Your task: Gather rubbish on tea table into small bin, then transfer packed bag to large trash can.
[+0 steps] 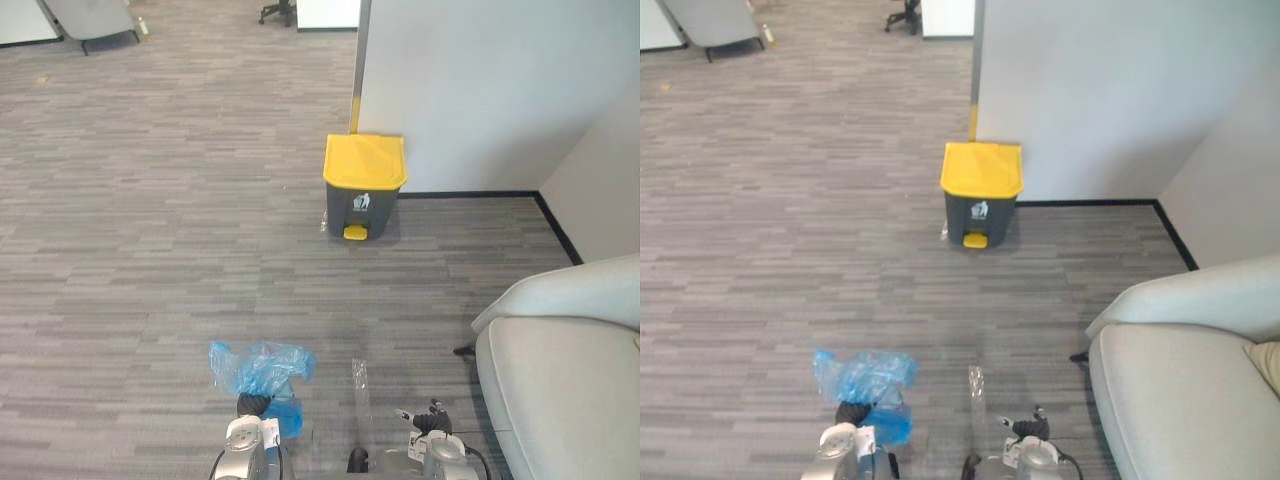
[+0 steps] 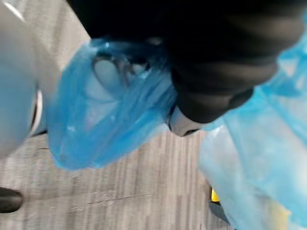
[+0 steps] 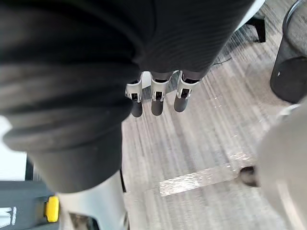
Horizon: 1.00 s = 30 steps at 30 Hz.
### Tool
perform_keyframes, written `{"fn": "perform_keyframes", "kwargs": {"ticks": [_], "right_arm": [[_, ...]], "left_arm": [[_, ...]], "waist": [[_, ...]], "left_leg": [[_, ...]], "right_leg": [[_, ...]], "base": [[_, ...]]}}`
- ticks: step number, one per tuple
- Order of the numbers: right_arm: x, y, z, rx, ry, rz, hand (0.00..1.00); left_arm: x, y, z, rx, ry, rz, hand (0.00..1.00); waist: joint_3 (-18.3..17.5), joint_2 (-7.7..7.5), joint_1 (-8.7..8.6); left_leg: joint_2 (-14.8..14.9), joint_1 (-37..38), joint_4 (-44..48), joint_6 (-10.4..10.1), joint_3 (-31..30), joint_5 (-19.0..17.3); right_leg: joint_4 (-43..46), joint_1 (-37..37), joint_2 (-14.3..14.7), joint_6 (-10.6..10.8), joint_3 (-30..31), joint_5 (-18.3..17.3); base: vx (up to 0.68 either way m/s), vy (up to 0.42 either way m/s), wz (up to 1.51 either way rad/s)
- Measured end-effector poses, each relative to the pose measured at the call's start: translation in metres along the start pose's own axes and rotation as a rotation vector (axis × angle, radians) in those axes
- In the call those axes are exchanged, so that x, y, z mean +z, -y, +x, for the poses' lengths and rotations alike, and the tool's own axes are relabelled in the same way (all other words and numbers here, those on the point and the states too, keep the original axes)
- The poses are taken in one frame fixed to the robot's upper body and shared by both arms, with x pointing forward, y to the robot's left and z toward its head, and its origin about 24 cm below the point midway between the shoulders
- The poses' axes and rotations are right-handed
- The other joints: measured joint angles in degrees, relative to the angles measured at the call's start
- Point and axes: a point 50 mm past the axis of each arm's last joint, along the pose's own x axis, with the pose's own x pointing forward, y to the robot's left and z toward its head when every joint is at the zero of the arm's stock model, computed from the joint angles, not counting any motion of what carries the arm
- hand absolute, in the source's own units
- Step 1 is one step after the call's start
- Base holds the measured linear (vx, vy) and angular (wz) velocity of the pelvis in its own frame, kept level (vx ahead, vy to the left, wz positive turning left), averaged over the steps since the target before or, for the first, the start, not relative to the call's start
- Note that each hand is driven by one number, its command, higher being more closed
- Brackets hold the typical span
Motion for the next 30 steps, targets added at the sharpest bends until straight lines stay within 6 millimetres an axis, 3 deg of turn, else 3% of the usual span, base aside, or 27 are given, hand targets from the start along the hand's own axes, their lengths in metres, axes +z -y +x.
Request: {"fn": "perform_keyframes", "kwargs": {"ticks": [1, 2, 3, 5, 7, 9, 12, 14, 16, 17, 18, 19, 20, 21, 23, 24, 26, 27, 28, 30], "right_arm": [[0.0, 0.001, 0.0, -0.003, 0.001, 0.002, 0.0], [-0.001, 0.004, 0.001, -0.01, -0.003, -0.001, 0.0], [-0.006, 0.002, 0.0, -0.001, -0.024, -0.017, 0.0], [-0.008, 0.001, -0.001, 0.001, -0.03, -0.018, 0.0], [-0.01, 0.003, -0.002, -0.001, -0.033, -0.019, 0.0], [-0.008, 0.001, -0.002, 0.015, -0.02, -0.044, 0.0], [-0.013, 0.004, -0.004, 0.008, -0.024, -0.041, 0.0], [-0.01, 0.004, -0.004, 0.009, -0.017, -0.036, 0.0], [-0.005, 0.005, -0.002, 0.003, -0.003, -0.031, 0.0], [-0.003, 0.004, -0.001, 0.005, -0.002, -0.027, 0.0], [-0.003, 0.004, -0.001, 0.007, -0.003, -0.027, 0.0], [-0.005, 0.007, 0.001, 0.002, -0.014, -0.031, 0.0], [-0.001, 0.011, 0.003, -0.007, -0.006, -0.038, 0.0], [0.006, 0.012, 0.007, -0.014, 0.009, -0.04, 0.0], [0.004, 0.011, 0.006, -0.011, 0.002, -0.035, 0.0], [-0.003, 0.011, 0.004, -0.01, -0.017, -0.043, 0.0], [-0.004, 0.005, 0.002, 0.013, -0.013, -0.065, 0.0], [-0.003, 0.003, 0.002, 0.019, -0.009, -0.063, 0.0], [-0.002, 0.002, 0.001, 0.02, -0.009, -0.06, 0.0], [-0.003, 0.002, 0.001, 0.015, -0.013, -0.042, 0.0]], "left_arm": [[0.0, 0.0, 0.0, 0.0, -0.002, -0.002, 1.0], [-0.002, 0.0, -0.001, 0.0, -0.007, -0.004, 1.0], [-0.005, -0.004, -0.001, 0.013, -0.016, -0.002, 1.0], [-0.004, -0.003, -0.001, 0.011, -0.015, -0.005, 1.0], [-0.008, -0.001, -0.003, 0.002, -0.022, 0.003, 1.0], [-0.013, 0.0, -0.005, -0.013, -0.034, 0.035, 1.0], [-0.012, -0.001, -0.004, -0.008, -0.031, 0.04, 1.0], [-0.008, -0.001, -0.003, -0.008, -0.022, 0.042, 1.0], [-0.005, -0.001, -0.001, -0.002, -0.015, 0.033, 1.0], [-0.005, -0.003, -0.001, 0.005, -0.017, 0.029, 1.0], [-0.006, -0.006, -0.001, 0.009, -0.02, 0.034, 1.0], [-0.007, -0.006, 0.001, 0.011, -0.032, 0.037, 1.0], [-0.009, -0.004, 0.001, 0.005, -0.043, 0.035, 1.0], [-0.009, 0.0, 0.001, -0.005, -0.041, 0.029, 1.0], [-0.006, 0.004, 0.001, -0.016, -0.036, 0.024, 1.0], [-0.003, 0.006, 0.002, -0.022, -0.027, 0.022, 1.0], [0.0, 0.008, 0.001, -0.03, -0.009, 0.026, 1.0], [0.003, 0.008, 0.001, -0.03, 0.005, 0.023, 1.0], [0.004, 0.008, 0.001, -0.031, 0.01, 0.023, 1.0], [0.007, 0.008, 0.001, -0.033, 0.022, 0.021, 1.0]], "waist": [[-0.1, 0.01, 0.04], [-0.6, 0.73, 0.3], [-1.6, -0.58, 0.67], [-2.2, -1.71, 0.62], [-2.2, -1.91, 1.1], [-2.2, -1.91, 0.82], [-2.0, -1.84, -0.06], [-2.0, -1.87, -0.58], [-1.9, -1.6, -1.31], [-1.8, -1.42, -1.83], [-1.8, -1.44, -2.24], [-1.3, -1.15, -2.73], [-1.0, 0.22, -2.52], [-1.3, 1.12, -2.13], [-1.2, 1.34, -2.4], [-1.1, 1.39, -2.83], [-0.9, 1.07, -2.14], [-0.8, 1.03, -2.04], [-0.8, 0.73, -1.96], [-0.8, -0.02, -1.17]], "left_leg": [[-0.8, 0.2, -3.6, -0.1, -0.7, 2.2], [-1.2, 0.2, -8.6, -0.9, -2.5, 8.7], [-2.9, 0.5, -7.8, -0.2, -2.0, 10.3], [-4.7, 0.8, -6.7, 1.2, -0.5, 7.5], [-6.0, 3.8, -6.3, 2.3, 1.6, 3.6], [-7.4, 8.9, -7.5, 2.8, 2.9, 0.8], [-8.3, 16.1, -10.7, 3.3, 2.8, -1.6], [-8.2, 19.3, -12.4, 2.8, 2.6, -2.5], [-7.7, 22.2, -13.8, 2.6, 2.0, -3.4], [-7.3, 23.8, -15.2, 2.6, 1.5, -3.4], [-7.3, 25.6, -16.5, 2.5, 0.7, -3.4], [-7.3, 28.2, -17.5, 1.3, -2.1, -4.2], [-6.3, 28.6, -17.4, 1.2, -2.8, -4.1], [-5.5, 27.4, -15.3, 0.5, -4.0, -2.8], [-4.8, 25.1, -8.2, -1.2, -5.4, -1.2], [-3.5, 21.2, 2.7, -3.5, -6.0, 0.8], [-0.3, 13.8, 21.0, -5.0, -5.3, 6.3], [1.9, 9.3, 27.9, -3.0, -2.6, 3.7], [2.5, 7.8, 28.7, -2.4, -1.5, 2.8], [3.8, 4.1, 20.9, -0.6, 2.9, -0.2]], "right_leg": [[-0.3, 0.5, -0.3, 1.0, 0.6, -0.4], [-0.3, 0.7, -0.3, 2.9, 2.0, -1.5], [-0.2, 1.2, -1.9, 4.5, 4.2, -2.6], [0.5, 1.4, -4.3, 5.0, 5.3, -2.3], [8.7, -0.9, -6.2, 6.2, 7.8, -1.7], [33.9, -12.3, -7.5, 10.2, 11.3, 3.3], [45.2, -20.8, -6.5, 8.1, 8.3, 1.6], [42.3, -24.3, -5.7, 6.6, 4.7, -0.1], [33.3, -26.8, -3.8, 5.2, 1.7, -0.9], [27.1, -27.0, -2.3, 4.3, 1.3, -0.1], [18.7, -26.9, -0.7, 3.6, 1.8, 3.0], [12.2, -24.3, 1.0, 0.4, 2.5, 9.9], [11.9, -23.5, 1.5, 0.3, 1.6, 9.7], [13.1, -23.6, 1.8, -0.5, 1.4, 7.3], [13.3, -21.4, 1.4, -0.8, 0.0, 4.4], [11.4, -17.9, 1.4, -0.8, -1.4, 3.3], [7.6, -12.2, 1.6, -1.4, -1.6, 2.4], [4.9, -8.5, 1.8, -1.6, -1.5, 2.2], [3.6, -7.1, 1.7, -1.6, -1.5, 2.2], [0.4, -3.1, 0.6, -1.2, -1.1, 2.4]], "base": [[0.35, 0.245, -0.48], [0.42, 0.316, -0.47], [0.37, 0.267, -0.36], [0.37, 0.262, -0.2], [0.32, 0.27, -0.46], [0.29, 0.238, -0.28], [0.35, 0.123, 0.08], [0.45, 0.012, 0.13], [0.5, -0.047, 0.24], [0.43, -0.087, 0.29], [0.67, -0.15, 0.5], [0.56, -0.13, 0.37], [0.64, -0.154, 0.25], [0.49, -0.139, 0.09], [0.48, -0.158, 0.38], [0.35, -0.142, 0.45], [0.42, -0.119, 0.15], [0.33, -0.045, -0.05], [0.32, -0.015, -0.06], [0.35, 0.036, -0.13]]}}
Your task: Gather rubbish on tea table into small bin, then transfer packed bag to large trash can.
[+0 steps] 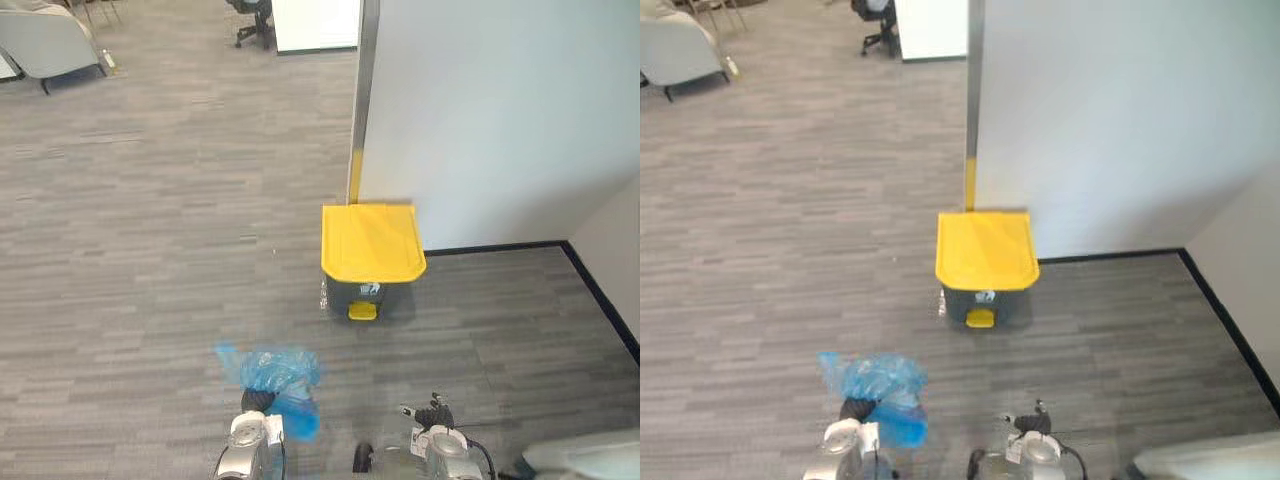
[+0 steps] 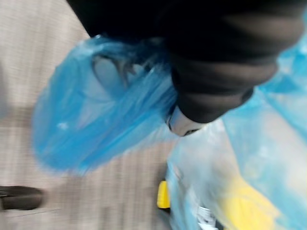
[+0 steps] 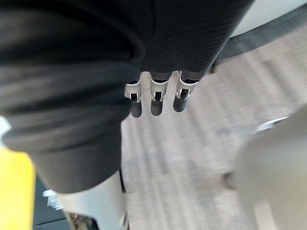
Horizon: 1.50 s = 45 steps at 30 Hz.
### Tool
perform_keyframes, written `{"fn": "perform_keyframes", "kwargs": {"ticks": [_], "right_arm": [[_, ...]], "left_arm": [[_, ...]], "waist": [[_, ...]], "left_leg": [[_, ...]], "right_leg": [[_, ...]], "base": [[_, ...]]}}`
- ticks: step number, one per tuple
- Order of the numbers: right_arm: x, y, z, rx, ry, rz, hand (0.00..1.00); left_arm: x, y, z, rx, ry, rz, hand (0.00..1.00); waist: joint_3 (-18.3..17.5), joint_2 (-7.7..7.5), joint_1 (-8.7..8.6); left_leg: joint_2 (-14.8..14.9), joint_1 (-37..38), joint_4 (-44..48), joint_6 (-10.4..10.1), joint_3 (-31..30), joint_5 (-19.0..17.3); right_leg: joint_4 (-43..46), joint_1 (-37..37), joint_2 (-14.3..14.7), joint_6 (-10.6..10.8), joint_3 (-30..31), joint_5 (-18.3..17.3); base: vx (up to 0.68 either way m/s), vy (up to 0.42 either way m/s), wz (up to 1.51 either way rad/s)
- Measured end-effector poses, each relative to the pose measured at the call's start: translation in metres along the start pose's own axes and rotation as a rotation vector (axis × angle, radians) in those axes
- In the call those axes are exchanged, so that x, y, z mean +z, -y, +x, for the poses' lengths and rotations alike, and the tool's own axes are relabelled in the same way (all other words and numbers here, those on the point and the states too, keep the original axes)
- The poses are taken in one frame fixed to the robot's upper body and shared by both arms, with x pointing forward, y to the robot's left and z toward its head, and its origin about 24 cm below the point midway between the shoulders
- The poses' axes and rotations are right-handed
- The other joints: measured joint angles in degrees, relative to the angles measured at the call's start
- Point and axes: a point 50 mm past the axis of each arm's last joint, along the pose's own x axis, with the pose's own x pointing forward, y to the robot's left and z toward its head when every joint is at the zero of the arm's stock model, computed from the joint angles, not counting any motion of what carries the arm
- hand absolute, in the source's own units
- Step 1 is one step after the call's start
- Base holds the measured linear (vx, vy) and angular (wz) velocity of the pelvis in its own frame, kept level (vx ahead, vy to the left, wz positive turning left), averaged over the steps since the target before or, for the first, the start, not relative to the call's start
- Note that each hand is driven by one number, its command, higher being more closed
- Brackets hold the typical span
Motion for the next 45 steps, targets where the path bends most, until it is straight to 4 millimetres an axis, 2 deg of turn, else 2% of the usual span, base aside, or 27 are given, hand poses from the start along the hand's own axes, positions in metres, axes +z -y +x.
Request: {"fn": "perform_keyframes", "kwargs": {"ticks": [2, 3, 4, 5, 6, 9, 11, 12, 14, 15, 16, 18, 19, 21, 22, 23, 24, 26, 28, 30, 33, 36, 37, 38, 39, 42, 45], "right_arm": [[-0.001, 0.001, -0.001, -0.01, -0.002, 0.018, 0.0], [-0.003, 0.003, -0.001, -0.018, -0.009, 0.025, 0.0], [-0.005, 0.005, -0.001, -0.023, -0.013, 0.028, 0.0], [-0.006, 0.008, -0.001, -0.031, -0.016, 0.024, 0.0], [-0.012, 0.005, -0.003, -0.024, -0.042, 0.023, 0.0], [-0.014, 0.003, -0.003, -0.016, -0.053, 0.016, 0.0], [-0.012, 0.0, -0.003, -0.006, -0.044, 0.011, 0.0], [-0.012, 0.0, -0.003, -0.002, -0.04, 0.003, 0.0], [-0.015, -0.001, -0.005, 0.002, -0.045, -0.006, 0.0], [-0.016, 0.001, -0.005, 0.0, -0.045, -0.009, 0.0], [-0.014, 0.001, -0.005, -0.001, -0.037, -0.009, 0.0], [-0.015, 0.001, -0.005, -0.003, -0.041, -0.008, 0.0], [-0.013, 0.001, -0.003, -0.001, -0.041, -0.009, 0.0], [-0.012, -0.004, -0.002, 0.01, -0.054, -0.013, 0.0], [-0.014, -0.001, -0.001, 0.005, -0.066, -0.017, 0.0], [-0.01, 0.004, 0.003, -0.01, -0.06, -0.013, 0.0], [-0.006, 0.01, 0.005, -0.029, -0.051, -0.009, 0.0], [-0.012, 0.016, 0.005, -0.044, -0.071, -0.007, 0.0], [-0.016, 0.017, 0.003, -0.049, -0.079, -0.001, 0.0], [-0.021, 0.014, 0.0, -0.043, -0.088, 0.003, 0.0], [-0.019, 0.012, 0.0, -0.034, -0.077, -0.001, 0.0], [-0.016, 0.013, 0.001, -0.041, -0.072, 0.005, 0.0], [-0.017, 0.013, 0.001, -0.04, -0.076, 0.007, 0.0], [-0.019, 0.016, 0.001, -0.048, -0.082, 0.006, 0.0], [-0.021, 0.014, 0.0, -0.042, -0.089, 0.001, 0.0], [-0.027, 0.011, -0.002, -0.034, -0.113, 0.003, 0.0], [-0.03, 0.011, -0.002, -0.032, -0.124, -0.001, 0.0]], "left_arm": [[-0.001, 0.0, 0.0, -0.001, -0.002, 0.001, 1.0], [0.0, 0.001, 0.0, -0.004, -0.002, 0.002, 1.0], [-0.001, 0.001, 0.0, -0.005, -0.004, 0.001, 1.0], [-0.004, 0.002, -0.001, -0.005, -0.014, 0.0, 1.0], [-0.01, -0.005, -0.001, 0.014, -0.039, 0.009, 1.0], [-0.016, -0.004, -0.003, 0.009, -0.059, 0.015, 1.0], [-0.022, -0.001, -0.005, 0.0, -0.078, 0.025, 1.0], [-0.023, 0.0, -0.006, -0.01, -0.078, 0.038, 1.0], [-0.022, -0.002, -0.006, -0.008, -0.074, 0.049, 1.0], [-0.023, -0.005, -0.005, 0.0, -0.076, 0.054, 1.0], [-0.022, -0.01, -0.004, 0.011, -0.074, 0.065, 1.0], [-0.022, -0.012, -0.004, 0.017, -0.074, 0.067, 1.0], [-0.024, -0.013, -0.004, 0.022, -0.082, 0.063, 1.0], [-0.027, -0.018, -0.002, 0.03, -0.099, 0.075, 1.0], [-0.031, -0.019, -0.002, 0.035, -0.124, 0.078, 1.0], [-0.032, -0.016, -0.002, 0.027, -0.132, 0.074, 1.0], [-0.029, -0.012, 0.0, 0.019, -0.124, 0.068, 1.0], [-0.026, -0.008, 0.001, 0.01, -0.12, 0.063, 1.0], [-0.021, -0.005, 0.002, 0.0, -0.102, 0.064, 1.0], [-0.01, 0.0, 0.002, -0.01, -0.049, 0.044, 1.0], [-0.011, 0.006, -0.001, -0.034, -0.049, 0.038, 1.0], [-0.009, 0.005, 0.0, -0.038, -0.044, 0.033, 1.0], [-0.01, 0.006, 0.0, -0.039, -0.044, 0.034, 1.0], [-0.011, 0.006, 0.0, -0.041, -0.049, 0.036, 1.0], [-0.015, 0.002, 0.0, -0.03, -0.065, 0.043, 1.0], [-0.023, -0.008, -0.001, -0.011, -0.09, 0.067, 1.0], [-0.032, -0.018, -0.002, 0.012, -0.124, 0.086, 1.0]], "waist": [[0.1, -0.3, 0.39], [-0.4, -0.09, 0.63], [-0.8, 0.61, 0.75], [-1.4, 1.79, 1.05], [-1.7, -0.25, 0.93], [-2.6, -2.78, 1.87], [-2.3, -2.34, 1.72], [-2.2, -1.83, 1.4], [-2.0, -1.66, 1.3], [-1.9, -1.4, 1.14], [-2.1, -1.8, 0.66], [-2.0, -1.9, 0.24], [-2.0, -1.67, -0.14], [-2.0, -2.48, -0.62], [-1.7, -1.99, -1.21], [-1.7, -0.5, -1.2], [-1.0, 0.73, -1.12], [-0.6, 1.3, -1.17], [-0.5, 0.66, -1.41], [-0.5, -0.91, -0.92], [-1.0, -0.07, -0.51], [-1.2, 0.29, -0.47], [-1.2, 0.3, -0.47], [-1.7, 1.46, -0.55], [-2.1, 0.31, 0.22], [-2.7, -1.02, 0.39], [-3.1, -1.1, 0.53]], "left_leg": [[-0.8, -0.4, -12.6, 0.2, 0.8, 0.2], [-2.3, -0.4, -24.1, 0.6, -0.2, 3.7], [-3.2, -0.6, -29.4, 0.7, -2.0, 7.1], [-3.9, -0.8, -34.0, -1.1, -5.7, 15.1], [-5.9, -0.1, -33.5, -0.9, -6.0, 14.4], [-9.3, 2.7, -34.4, 0.8, -2.3, 10.4], [-9.8, 4.7, -34.5, 1.5, -0.8, 8.3], [-9.9, 6.4, -35.1, 1.4, 0.1, 7.1], [-9.9, 8.7, -36.1, 1.6, 0.7, 6.6], [-9.9, 9.7, -37.0, 1.6, 1.0, 6.6], [-9.9, 10.7, -38.0, 1.7, 0.9, 6.4], [-9.4, 12.6, -39.8, 1.7, 1.0, 6.4], [-8.6, 13.7, -40.7, 1.0, 1.5, 6.2], [-8.4, 14.6, -40.7, -0.5, 2.0, 5.6], [-8.0, 15.5, -40.8, -1.8, 1.4, 5.8], [-6.8, 15.6, -41.4, -1.9, 0.0, 6.1], [-6.2, 16.0, -41.6, -2.0, -1.4, 6.2], [-5.9, 17.5, -41.6, -2.4, -2.0, 6.5], [-5.6, 17.1, -36.8, -2.5, -2.5, 6.4], [-4.2, 12.5, -24.2, -2.9, -2.3, 6.0], [-2.0, 9.1, -17.0, -1.5, -1.8, 2.9], [-3.4, 9.3, -25.5, -0.5, -1.2, 0.4], [-4.5, 9.5, -31.7, -0.1, -1.5, 1.8], [-5.0, 9.7, -36.8, -1.6, -2.6, 7.4], [-6.1, 10.7, -36.7, -1.7, -1.9, 7.4], [-8.2, 12.6, -38.9, -1.1, -0.1, 7.4], [-9.2, 13.4, -40.9, -0.5, 1.3, 7.8]], "right_leg": [[-1.2, 1.6, -0.8, 0.7, 0.3, 0.0], [-1.2, 1.8, -1.3, 2.2, 1.0, -0.5], [-1.1, 1.8, -1.2, 3.2, 1.5, -1.1], [-0.4, 1.5, -0.5, 5.3, 2.8, -2.4], [0.0, 1.5, -2.3, 6.2, 4.7, -2.9], [1.6, 1.5, -6.4, 8.4, 8.9, -4.2], [6.8, 0.1, -7.2, 8.8, 10.3, -4.0], [16.7, -4.2, -7.2, 9.3, 11.8, -2.4], [27.2, -9.8, -7.4, 9.2, 12.2, 1.2], [30.4, -11.6, -7.6, 8.9, 11.9, 1.5], [31.5, -13.2, -8.0, 8.6, 9.5, -1.1], [27.6, -14.3, -8.0, 7.5, 5.0, -3.9], [19.8, -14.9, -6.6, 6.4, 2.2, -3.4], [7.1, -14.5, -4.4, 4.9, 2.6, 2.1], [5.3, -12.5, -2.9, 3.1, 2.9, 6.2], [3.9, -11.8, -1.4, 2.9, 3.2, 6.7], [4.5, -11.9, -0.7, 2.3, 3.1, 6.0], [5.2, -10.5, -0.6, 2.0, 2.6, 4.2], [5.2, -7.6, -1.3, 2.2, 1.4, 2.8], [3.0, -4.0, -2.2, 2.3, 0.7, 1.7], [0.9, -2.4, -1.5, 2.0, 0.6, 1.5], [0.5, -2.3, -2.3, 2.5, 1.4, 1.8], [0.3, -2.2, -2.8, 3.3, 1.9, 2.2], [-0.2, -2.2, -2.3, 4.3, 2.3, 2.4], [-1.6, -1.8, -2.8, 6.0, 5.1, 3.3], [-4.7, -0.5, -4.3, 7.1, 7.7, 4.5], [-6.6, -1.3, -4.3, 7.6, 9.4, 5.7]], "base": [[0.29, 0.119, -0.21], [0.33, 0.206, -0.23], [0.27, 0.218, -0.35], [0.24, 0.227, -0.25], [0.23, 0.225, -0.23], [0.2, 0.205, -0.42], [0.12, 0.209, -0.53], [0.09, 0.207, -0.35], [0.11, 0.135, -0.19], [0.15, 0.065, -0.06], [0.15, 0.032, -0.02], [0.18, -0.064, -0.07], [0.26, -0.138, -0.17], [0.28, -0.137, -0.16], [0.27, -0.098, -0.27], [0.39, -0.148, -0.27], [0.29, -0.115, -0.23], [0.29, -0.12, 0.09], [0.19, -0.092, 0.35], [0.12, -0.085, 0.28], [0.08, 0.013, -0.04], [0.08, 0.103, -0.02], [0.04, 0.168, -0.07], [0.07, 0.251, -0.37], [0.05, 0.187, -0.4], [0.02, 0.201, -0.32], [-0.04, 0.102, -0.32]]}}
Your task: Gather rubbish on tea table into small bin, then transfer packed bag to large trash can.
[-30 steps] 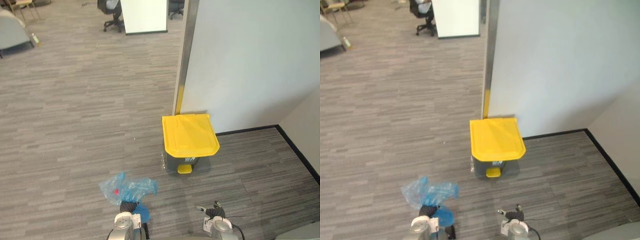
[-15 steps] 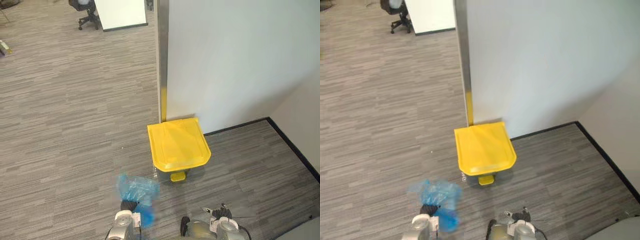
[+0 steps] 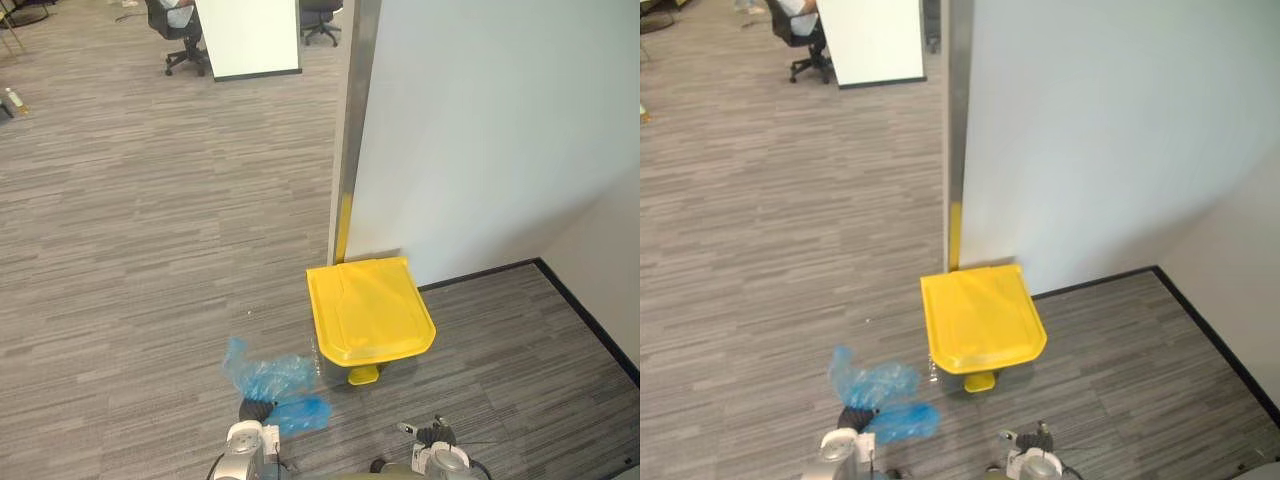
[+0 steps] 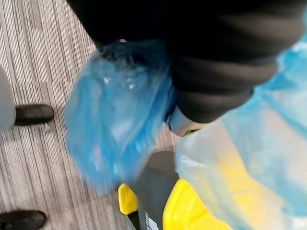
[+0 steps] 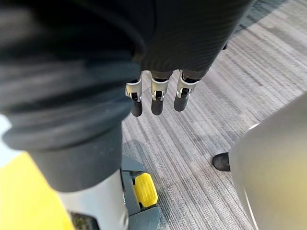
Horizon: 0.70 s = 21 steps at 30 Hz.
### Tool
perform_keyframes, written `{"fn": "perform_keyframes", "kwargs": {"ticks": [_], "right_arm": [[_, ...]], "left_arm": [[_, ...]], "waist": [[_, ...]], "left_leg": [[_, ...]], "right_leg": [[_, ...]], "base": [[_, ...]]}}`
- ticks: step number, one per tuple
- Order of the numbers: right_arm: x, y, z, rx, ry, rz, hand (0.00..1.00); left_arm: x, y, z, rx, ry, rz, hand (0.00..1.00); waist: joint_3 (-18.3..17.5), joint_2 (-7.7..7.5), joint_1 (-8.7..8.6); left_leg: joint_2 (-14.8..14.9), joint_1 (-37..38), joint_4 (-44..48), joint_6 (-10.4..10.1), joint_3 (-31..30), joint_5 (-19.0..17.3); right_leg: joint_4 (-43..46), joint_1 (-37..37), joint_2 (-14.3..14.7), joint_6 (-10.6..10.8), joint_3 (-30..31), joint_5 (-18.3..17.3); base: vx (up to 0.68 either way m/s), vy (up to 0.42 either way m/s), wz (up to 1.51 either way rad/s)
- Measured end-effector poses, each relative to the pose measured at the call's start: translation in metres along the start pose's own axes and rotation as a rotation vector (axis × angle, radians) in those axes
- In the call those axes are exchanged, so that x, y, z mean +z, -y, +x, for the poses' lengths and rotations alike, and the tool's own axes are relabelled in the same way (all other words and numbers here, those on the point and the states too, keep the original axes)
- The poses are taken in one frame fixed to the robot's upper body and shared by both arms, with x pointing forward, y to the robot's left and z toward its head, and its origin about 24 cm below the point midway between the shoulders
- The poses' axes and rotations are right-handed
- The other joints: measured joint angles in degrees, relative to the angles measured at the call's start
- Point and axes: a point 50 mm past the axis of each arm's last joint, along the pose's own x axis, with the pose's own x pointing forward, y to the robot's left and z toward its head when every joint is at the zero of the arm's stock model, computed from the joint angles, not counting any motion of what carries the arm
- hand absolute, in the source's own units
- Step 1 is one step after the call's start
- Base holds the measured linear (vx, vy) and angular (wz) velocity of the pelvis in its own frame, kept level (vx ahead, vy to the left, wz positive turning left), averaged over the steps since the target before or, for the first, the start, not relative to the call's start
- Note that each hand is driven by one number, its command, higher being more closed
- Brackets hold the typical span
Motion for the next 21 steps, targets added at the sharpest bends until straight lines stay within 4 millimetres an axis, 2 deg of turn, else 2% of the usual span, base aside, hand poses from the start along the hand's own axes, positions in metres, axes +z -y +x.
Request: {"fn": "perform_keyframes", "kwargs": {"ticks": [3, 5, 6, 7, 8, 9, 10, 11, 12, 13, 16, 18, 19, 20, 21], "right_arm": [[0.003, 0.003, 0.003, -0.01, -0.003, -0.001, 0.0], [0.003, 0.004, 0.003, -0.012, -0.004, -0.001, 0.0], [0.003, 0.005, 0.003, -0.015, 0.0, -0.001, 0.0], [0.004, 0.005, 0.003, -0.016, 0.001, 0.0, 0.0], [0.007, 0.005, 0.003, -0.016, 0.014, 0.002, 0.0], [0.012, 0.005, 0.003, -0.018, 0.036, 0.008, 0.0], [0.015, 0.006, 0.003, -0.02, 0.05, 0.012, 0.0], [0.015, 0.005, 0.003, -0.019, 0.051, 0.013, 0.0], [0.016, 0.005, 0.003, -0.017, 0.052, 0.013, 0.0], [0.016, 0.003, 0.002, -0.015, 0.053, 0.015, 0.0], [0.021, 0.004, 0.002, -0.023, 0.074, 0.032, 0.0], [0.024, 0.005, 0.002, -0.031, 0.087, 0.041, 0.0], [0.021, 0.007, 0.002, -0.04, 0.078, 0.047, 0.0], [0.021, 0.01, 0.003, -0.048, 0.074, 0.052, 0.0], [0.028, 0.013, 0.005, -0.06, 0.092, 0.062, 0.0]], "left_arm": [[-0.006, -0.007, 0.0, 0.017, -0.024, 0.015, 1.0], [-0.008, -0.009, 0.0, 0.034, -0.026, 0.016, 1.0], [-0.007, -0.009, 0.0, 0.035, -0.023, 0.016, 1.0], [-0.006, -0.009, 0.0, 0.034, -0.017, 0.012, 1.0], [-0.003, -0.006, 0.0, 0.03, -0.007, 0.002, 1.0], [-0.003, -0.006, -0.001, 0.035, -0.008, -0.017, 1.0], [-0.002, -0.006, 0.0, 0.041, -0.009, -0.029, 1.0], [-0.003, -0.01, 0.0, 0.054, -0.014, -0.033, 1.0], [-0.002, -0.013, 0.001, 0.061, -0.011, -0.025, 1.0], [-0.001, -0.016, 0.002, 0.065, -0.007, -0.01, 1.0], [0.009, -0.012, 0.005, 0.052, 0.018, 0.001, 1.0], [0.023, -0.006, 0.008, 0.033, 0.056, 0.009, 1.0], [0.028, -0.003, 0.009, 0.025, 0.069, 0.005, 1.0], [0.035, 0.004, 0.009, 0.009, 0.091, 0.004, 1.0], [0.041, 0.011, 0.009, -0.011, 0.109, 0.003, 1.0]], "waist": [[0.1, 0.16, 0.04], [0.3, 0.24, 0.35], [0.8, -0.45, 0.28], [1.0, -0.5, 0.19], [1.8, -0.18, 0.15], [2.7, -0.41, 0.08], [3.5, -0.04, 0.1], [3.6, -0.54, 0.08], [3.8, -1.11, 0.15], [4.2, -1.69, 0.26], [5.6, -2.34, 0.06], [6.5, -2.69, -0.21], [6.4, -2.89, -0.36], [6.9, -1.99, -0.18], [7.7, 0.0, -0.09]], "left_leg": [[-0.5, -0.3, -0.9, 0.4, 0.8, 0.2], [-1.2, -0.2, -1.0, 1.1, 1.0, -0.3], [-1.9, -0.2, -0.1, 1.8, 0.8, -1.4], [-2.2, 0.0, 0.8, 2.0, 0.5, -2.9], [-2.0, 0.3, 2.6, 2.4, -0.2, -4.6], [-1.9, 1.3, 4.3, 3.3, -1.1, -6.4], [-1.7, 2.2, 5.2, 3.6, -1.2, -7.0], [-0.8, 2.9, 6.9, 3.9, -1.4, -8.4], [0.0, 3.4, 8.5, 4.3, -1.8, -9.6], [0.4, 3.8, 9.9, 4.4, -2.5, -10.8], [1.3, 3.2, 14.3, 3.6, -4.7, -14.3], [1.7, 2.5, 18.8, 2.6, -8.1, -17.9], [1.6, 2.5, 20.9, 1.5, -10.9, -20.0], [2.1, 2.7, 22.7, 0.1, -13.2, -21.8], [3.2, 2.4, 23.0, 0.6, -15.2, -22.1]], "right_leg": [[-0.7, -1.2, 0.0, 0.2, 1.5, 0.9], [1.7, -2.3, -0.6, 0.8, 2.1, 0.0], [5.3, -3.4, -1.5, 1.6, 2.4, -1.2], [8.1, -4.0, -2.0, 2.3, 2.8, -2.1], [14.2, -5.9, -2.0, 2.7, 3.0, -2.3], [25.9, -10.8, -2.0, 2.8, 2.7, -0.8], [30.5, -13.4, -1.9, 2.5, 2.4, -0.5], [32.7, -14.9, -1.7, 1.5, 1.1, -2.0], [31.5, -16.5, -1.3, 0.6, -1.0, -2.8], [26.8, -18.7, -0.3, 0.4, -2.1, -2.0], [13.2, -21.4, 1.4, 1.7, -2.7, 2.6], [10.5, -21.6, 0.8, 2.1, -4.6, 3.1], [11.1, -19.4, 0.1, 2.8, -4.9, 1.6], [11.8, -18.0, 0.4, 4.1, -5.5, 0.7], [14.5, -18.6, 0.8, 5.0, -7.0, -1.9]], "base": [[-0.04, 0.041, -0.24], [-0.01, 0.033, -0.17], [0.01, 0.041, -0.05], [-0.01, 0.033, -0.05], [-0.07, 0.041, -0.11], [-0.06, 0.056, -0.12], [-0.04, 0.058, -0.06], [0.05, 0.042, -0.02], [0.09, 0.031, -0.02], [0.14, 0.022, 0.0], [0.18, -0.061, 0.35], [0.26, -0.207, 0.97], [0.38, -0.286, 1.06], [0.45, -0.289, 0.94], [0.43, -0.252, 0.78]]}}
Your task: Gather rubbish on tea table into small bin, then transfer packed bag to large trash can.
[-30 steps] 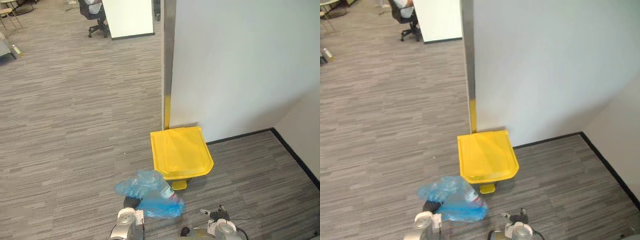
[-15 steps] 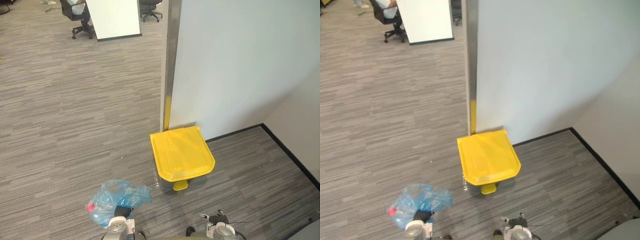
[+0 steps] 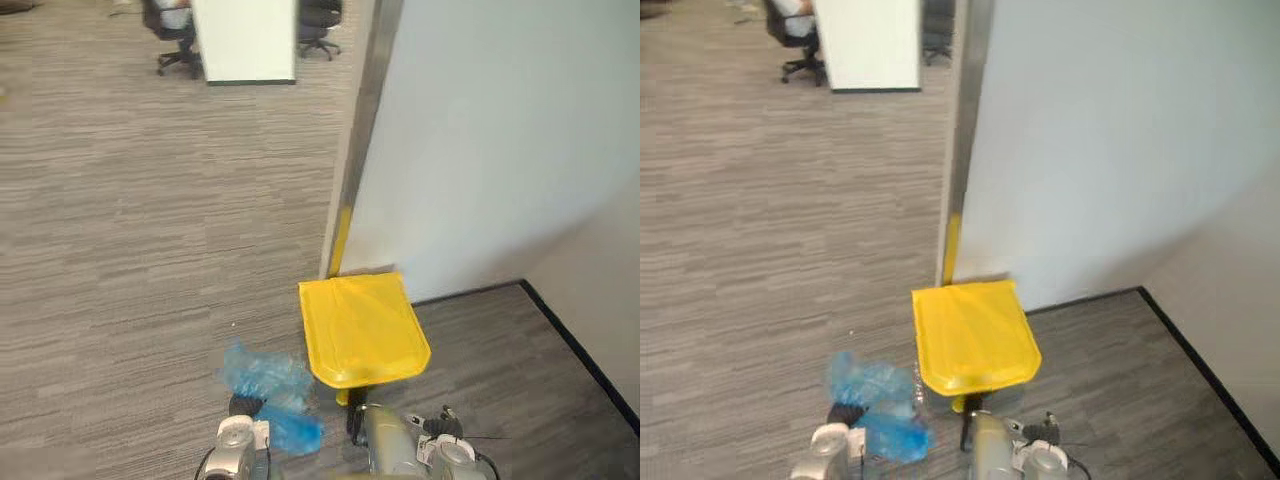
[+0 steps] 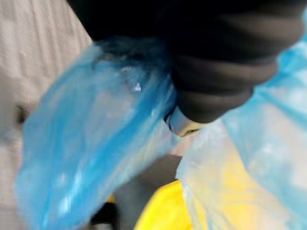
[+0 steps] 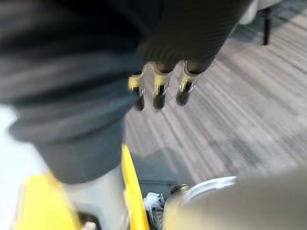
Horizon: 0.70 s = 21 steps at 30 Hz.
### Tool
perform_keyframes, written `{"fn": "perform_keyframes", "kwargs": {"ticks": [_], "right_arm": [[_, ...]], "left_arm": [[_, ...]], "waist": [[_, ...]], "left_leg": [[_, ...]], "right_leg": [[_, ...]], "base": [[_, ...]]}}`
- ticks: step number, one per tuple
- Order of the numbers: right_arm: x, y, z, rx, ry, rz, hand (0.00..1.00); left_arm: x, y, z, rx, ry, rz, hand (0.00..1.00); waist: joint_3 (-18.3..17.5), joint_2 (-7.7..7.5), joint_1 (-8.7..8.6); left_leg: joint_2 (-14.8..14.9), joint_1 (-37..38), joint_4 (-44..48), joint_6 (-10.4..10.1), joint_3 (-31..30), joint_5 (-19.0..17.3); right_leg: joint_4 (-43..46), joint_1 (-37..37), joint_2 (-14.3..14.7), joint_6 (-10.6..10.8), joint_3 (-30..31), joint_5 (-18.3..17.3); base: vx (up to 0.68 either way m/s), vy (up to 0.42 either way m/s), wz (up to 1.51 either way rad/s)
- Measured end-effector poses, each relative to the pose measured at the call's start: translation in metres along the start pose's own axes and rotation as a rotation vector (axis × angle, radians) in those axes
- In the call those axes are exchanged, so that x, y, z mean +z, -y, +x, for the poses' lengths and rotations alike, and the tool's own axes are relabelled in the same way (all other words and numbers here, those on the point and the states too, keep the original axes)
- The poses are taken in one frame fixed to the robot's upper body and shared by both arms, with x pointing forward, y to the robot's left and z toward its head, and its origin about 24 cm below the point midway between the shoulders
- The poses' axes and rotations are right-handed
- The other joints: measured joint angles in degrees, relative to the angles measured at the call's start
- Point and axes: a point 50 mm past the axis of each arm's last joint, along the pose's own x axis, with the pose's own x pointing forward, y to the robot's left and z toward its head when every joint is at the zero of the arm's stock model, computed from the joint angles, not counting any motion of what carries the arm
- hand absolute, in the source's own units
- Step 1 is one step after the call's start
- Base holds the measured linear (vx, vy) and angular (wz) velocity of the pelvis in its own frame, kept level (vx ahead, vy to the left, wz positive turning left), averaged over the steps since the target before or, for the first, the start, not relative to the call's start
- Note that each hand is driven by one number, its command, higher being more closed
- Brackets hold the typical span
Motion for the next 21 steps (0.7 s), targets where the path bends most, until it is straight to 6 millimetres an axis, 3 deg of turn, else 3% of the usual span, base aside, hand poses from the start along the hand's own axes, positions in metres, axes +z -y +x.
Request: {"fn": "perform_keyframes", "kwargs": {"ticks": [1, 5, 7, 11, 16, 17, 18, 19, 21], "right_arm": [[0.006, 0.003, 0.002, -0.012, 0.018, 0.017, 0.0], [0.004, 0.014, 0.002, -0.056, 0.008, 0.086, 0.0], [0.004, 0.015, 0.001, -0.081, -0.005, 0.14, 0.0], [0.007, 0.015, 0.0, -0.086, 0.005, 0.197, 0.0], [0.025, -0.003, -0.004, -0.005, 0.09, 0.157, 0.0], [0.039, -0.01, -0.006, 0.024, 0.146, 0.139, 0.0], [0.066, -0.019, -0.011, 0.063, 0.257, 0.13, 0.0], [0.086, -0.024, -0.019, 0.093, 0.352, 0.133, 0.0], [0.105, -0.03, -0.025, 0.115, 0.429, 0.143, 0.0]], "left_arm": [[0.005, 0.007, 0.0, -0.016, 0.012, -0.008, 1.0], [0.004, 0.01, 0.0, -0.02, 0.007, -0.024, 1.0], [0.01, 0.009, 0.002, -0.007, 0.009, -0.052, 1.0], [0.027, 0.005, 0.004, 0.003, 0.071, -0.066, 1.0], [0.063, 0.001, 0.002, -0.012, 0.228, -0.037, 1.0], [0.068, 0.002, 0.001, -0.018, 0.251, -0.046, 1.0], [0.074, 0.003, -0.001, -0.027, 0.276, -0.039, 1.0], [0.08, 0.005, -0.003, -0.042, 0.308, -0.026, 1.0], [0.083, 0.008, -0.004, -0.054, 0.323, -0.012, 1.0]], "waist": [[0.6, 0.78, -0.01], [1.0, 1.55, -0.01], [0.8, 1.86, 0.03], [0.7, 2.41, -0.1], [0.2, 1.78, -0.46], [0.0, 2.08, -0.26], [-0.1, 1.89, -0.05], [-0.2, 1.52, 0.26], [-0.4, 0.73, 0.85]], "left_leg": [[-0.1, -0.7, 0.5, 0.9, -1.9, 1.2], [1.4, -1.1, 4.0, 0.8, -5.0, 2.5], [3.0, -4.8, 6.2, -0.5, -5.8, 3.2], [6.3, -9.8, 4.5, -0.8, -5.9, 3.7], [6.5, -13.9, -5.9, -2.7, -5.7, 7.3], [5.8, -16.7, -0.1, -2.1, -4.5, 6.6], [6.4, -17.5, -0.3, -0.2, -2.4, 5.2], [6.4, -16.9, -3.5, -1.6, -2.7, 3.5], [6.1, -17.3, -4.4, -2.2, -2.4, 3.9]], "right_leg": [[3.6, -1.1, -0.5, -1.7, -1.0, -1.7], [10.5, -1.5, -0.6, -4.8, -3.4, -8.1], [9.3, -2.8, 0.4, -5.7, -5.0, -7.6], [4.5, -4.4, 2.9, -6.5, -7.9, -5.1], [-0.6, -9.0, 2.7, -6.5, -8.3, -3.2], [-1.7, -9.5, 2.8, -6.3, -8.9, -2.3], [-1.0, -10.7, 3.3, -6.1, -8.9, -2.0], [-0.3, -12.1, 3.6, -6.5, -8.7, -1.8], [-0.5, -13.1, 3.8, -6.4, -7.7, -1.2]], "base": [[0.32, -0.171, 0.56], [0.24, -0.168, 0.31], [0.11, -0.147, 0.17], [-0.01, -0.1, 0.28], [-0.05, -0.11, 0.54], [-0.06, -0.006, 0.15], [-0.08, -0.029, 0.02], [-0.06, -0.049, -0.05], [-0.03, -0.044, -0.13]]}}
